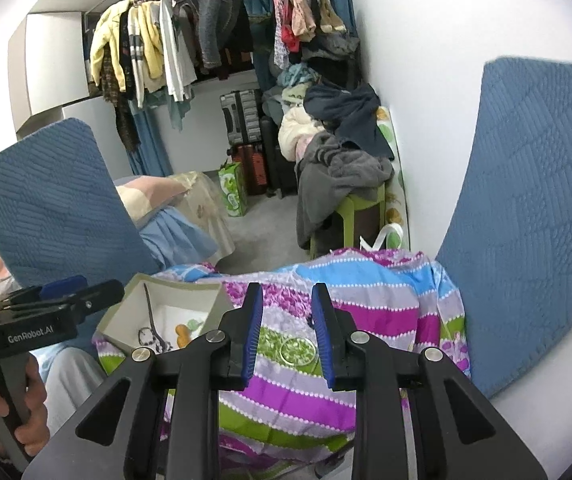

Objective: Organize jewelry
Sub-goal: 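Move both tools back over the silver hoop and black bead bracelet, then grasp the silver hoop earring with the left tool while the right grasps the black bead bracelet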

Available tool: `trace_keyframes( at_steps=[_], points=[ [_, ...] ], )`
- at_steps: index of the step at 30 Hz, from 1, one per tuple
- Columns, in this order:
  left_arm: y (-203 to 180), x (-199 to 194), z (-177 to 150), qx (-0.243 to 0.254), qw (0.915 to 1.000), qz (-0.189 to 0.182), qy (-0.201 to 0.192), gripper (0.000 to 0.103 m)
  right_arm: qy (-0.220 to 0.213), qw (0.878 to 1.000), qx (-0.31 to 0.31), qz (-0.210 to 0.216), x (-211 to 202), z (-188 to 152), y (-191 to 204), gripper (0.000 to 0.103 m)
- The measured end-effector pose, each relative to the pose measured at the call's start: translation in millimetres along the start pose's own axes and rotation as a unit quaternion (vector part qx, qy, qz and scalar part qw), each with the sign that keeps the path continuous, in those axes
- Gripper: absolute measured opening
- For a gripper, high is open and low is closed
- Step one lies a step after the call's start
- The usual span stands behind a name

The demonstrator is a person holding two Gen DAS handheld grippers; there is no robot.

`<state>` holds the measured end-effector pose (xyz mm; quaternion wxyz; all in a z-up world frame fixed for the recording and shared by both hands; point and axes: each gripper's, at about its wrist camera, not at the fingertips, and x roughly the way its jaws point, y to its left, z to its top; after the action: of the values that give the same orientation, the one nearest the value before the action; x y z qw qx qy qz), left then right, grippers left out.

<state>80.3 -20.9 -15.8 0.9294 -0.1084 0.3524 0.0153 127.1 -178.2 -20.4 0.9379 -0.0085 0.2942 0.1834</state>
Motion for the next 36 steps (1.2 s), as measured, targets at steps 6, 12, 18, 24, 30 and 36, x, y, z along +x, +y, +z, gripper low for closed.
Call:
trace_keyframes(
  at_steps=[6, 12, 18, 24, 30, 36],
  points=[
    [-11, 31, -21, -0.002, 0.9995, -0.004, 0.030, 0.082, 0.022, 1.000, 0.005, 0.000, 19, -27, -19, 0.023],
    [-22, 65, -40, 0.009, 0.9983, -0.013, 0.056, 0.081, 0.039, 0.999, 0.011, -0.004, 39, -54, -37, 0.023],
    [-30, 96, -54, 0.012, 0.9966, -0.021, 0.079, 0.080, 0.059, 0.998, 0.020, -0.011, 62, -76, -50, 0.023],
    [-37, 130, -62, 0.017, 0.9940, -0.032, 0.103, 0.080, 0.071, 0.997, 0.033, -0.008, 84, -85, -60, 0.023],
    [-43, 168, -64, 0.016, 0.9924, -0.032, 0.118, 0.080, 0.077, 0.996, 0.035, -0.002, 112, -80, -68, 0.023],
    [-43, 205, -66, 0.012, 0.9902, -0.035, 0.135, 0.075, 0.090, 0.996, 0.027, 0.005, 148, -71, -74, 0.023]
  ],
)
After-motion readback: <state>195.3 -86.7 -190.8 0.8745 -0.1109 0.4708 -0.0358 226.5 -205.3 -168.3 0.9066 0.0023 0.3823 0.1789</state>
